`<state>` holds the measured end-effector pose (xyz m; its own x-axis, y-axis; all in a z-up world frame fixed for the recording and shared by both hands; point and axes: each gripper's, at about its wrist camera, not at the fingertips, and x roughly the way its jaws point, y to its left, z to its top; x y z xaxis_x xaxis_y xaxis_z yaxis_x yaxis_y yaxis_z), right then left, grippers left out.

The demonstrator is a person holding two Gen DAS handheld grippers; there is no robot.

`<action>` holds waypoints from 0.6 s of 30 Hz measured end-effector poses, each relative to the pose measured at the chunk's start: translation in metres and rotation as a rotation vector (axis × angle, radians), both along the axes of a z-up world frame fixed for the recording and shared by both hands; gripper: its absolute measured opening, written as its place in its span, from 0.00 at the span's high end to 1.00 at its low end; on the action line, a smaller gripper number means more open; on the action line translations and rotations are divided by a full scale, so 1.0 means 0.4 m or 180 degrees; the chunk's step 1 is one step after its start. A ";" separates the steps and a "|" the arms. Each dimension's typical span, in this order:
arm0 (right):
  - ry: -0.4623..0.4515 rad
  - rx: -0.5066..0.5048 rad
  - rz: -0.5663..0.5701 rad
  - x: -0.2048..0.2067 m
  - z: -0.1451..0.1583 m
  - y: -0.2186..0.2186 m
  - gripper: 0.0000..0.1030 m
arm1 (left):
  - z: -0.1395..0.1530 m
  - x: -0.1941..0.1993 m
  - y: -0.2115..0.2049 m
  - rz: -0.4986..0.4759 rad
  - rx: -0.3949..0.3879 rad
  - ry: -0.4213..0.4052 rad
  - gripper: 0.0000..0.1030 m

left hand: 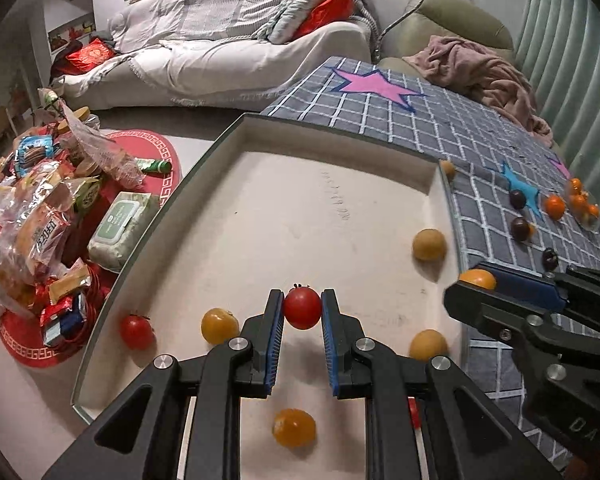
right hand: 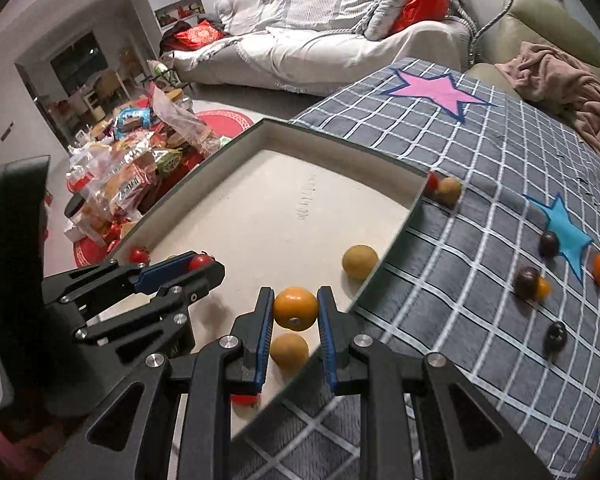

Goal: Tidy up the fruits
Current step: 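Carry the red and orange tomatoes over the white tray, then open both tools to drop the tomatoes into the tray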

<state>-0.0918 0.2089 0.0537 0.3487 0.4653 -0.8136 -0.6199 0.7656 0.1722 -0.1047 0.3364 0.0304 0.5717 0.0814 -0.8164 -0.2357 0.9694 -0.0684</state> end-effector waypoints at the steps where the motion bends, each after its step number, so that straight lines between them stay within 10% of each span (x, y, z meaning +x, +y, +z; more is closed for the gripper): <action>1: 0.0020 -0.0016 -0.0002 0.006 -0.009 0.009 0.77 | -0.004 0.001 0.002 0.0006 0.0007 0.0012 0.80; 18: 0.0139 -0.0118 0.0024 0.024 -0.054 0.032 0.76 | -0.035 0.004 0.001 0.0014 0.0070 0.0136 0.80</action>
